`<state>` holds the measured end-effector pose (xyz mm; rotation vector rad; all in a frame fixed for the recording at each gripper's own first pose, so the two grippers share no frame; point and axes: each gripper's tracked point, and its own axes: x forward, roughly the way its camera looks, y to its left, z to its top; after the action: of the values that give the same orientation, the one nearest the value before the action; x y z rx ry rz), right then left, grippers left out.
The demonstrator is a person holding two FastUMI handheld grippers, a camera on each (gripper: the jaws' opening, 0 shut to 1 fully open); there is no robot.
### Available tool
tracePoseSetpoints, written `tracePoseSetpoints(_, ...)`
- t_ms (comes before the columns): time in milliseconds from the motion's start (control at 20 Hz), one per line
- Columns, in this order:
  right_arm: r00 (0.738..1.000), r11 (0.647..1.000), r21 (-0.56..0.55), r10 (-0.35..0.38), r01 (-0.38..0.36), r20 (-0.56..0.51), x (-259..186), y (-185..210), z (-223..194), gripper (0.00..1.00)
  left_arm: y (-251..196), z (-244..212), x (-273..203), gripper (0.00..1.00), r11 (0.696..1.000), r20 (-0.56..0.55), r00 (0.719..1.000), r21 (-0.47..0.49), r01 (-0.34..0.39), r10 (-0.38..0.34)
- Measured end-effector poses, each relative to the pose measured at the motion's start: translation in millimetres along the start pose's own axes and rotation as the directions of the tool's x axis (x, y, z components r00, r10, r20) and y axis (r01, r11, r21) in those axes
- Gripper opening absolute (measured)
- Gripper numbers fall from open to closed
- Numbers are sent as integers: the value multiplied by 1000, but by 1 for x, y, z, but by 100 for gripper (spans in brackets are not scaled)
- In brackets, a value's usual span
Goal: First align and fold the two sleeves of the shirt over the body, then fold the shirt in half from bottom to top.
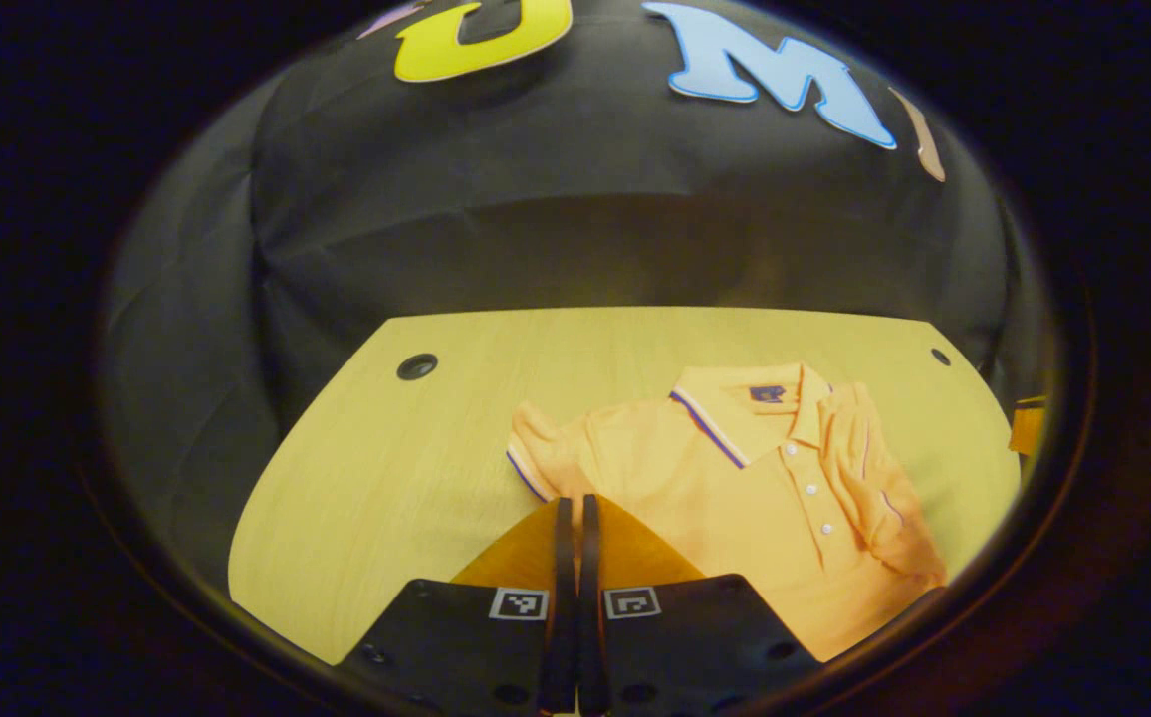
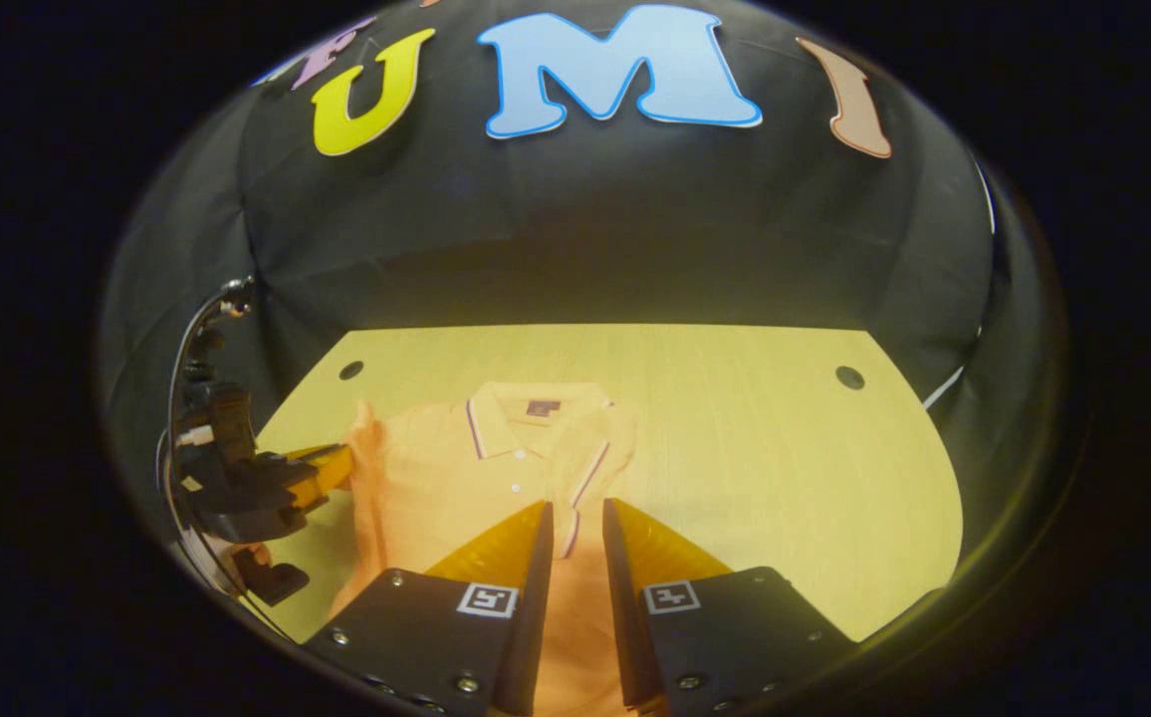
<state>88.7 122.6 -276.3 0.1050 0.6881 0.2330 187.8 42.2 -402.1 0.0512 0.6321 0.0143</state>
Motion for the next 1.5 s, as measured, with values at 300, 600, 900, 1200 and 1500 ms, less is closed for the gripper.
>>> tracePoseSetpoints(300, 1000, 999, 34, -17, 17, 1, -5, -13, -5, 31, -63, 22, -9, 6, 992, 41, 994, 79, 96, -99)
tracePoseSetpoints(600, 999, 997, 69, -44, 44, -1, -13, -34, -11, 31, -115, -3, 3, 7, 975, -13, 984, 131, 180, -180)
tracePoseSetpoints(900, 998, 993, 100, -70, 69, -3, -21, -56, -16, 32, -141, -42, 18, 7, 965, -87, 978, 165, 204, -191)
tracePoseSetpoints(1200, 997, 991, 109, -73, 73, 0, -26, -65, -19, 32, -135, -50, 27, 10, 974, -106, 981, 142, 177, -162)
tracePoseSetpoints(1500, 998, 992, 109, -63, 62, -2, -27, -65, -24, 32, -129, -39, 7, 63, 980, -79, 982, 92, 178, -171)
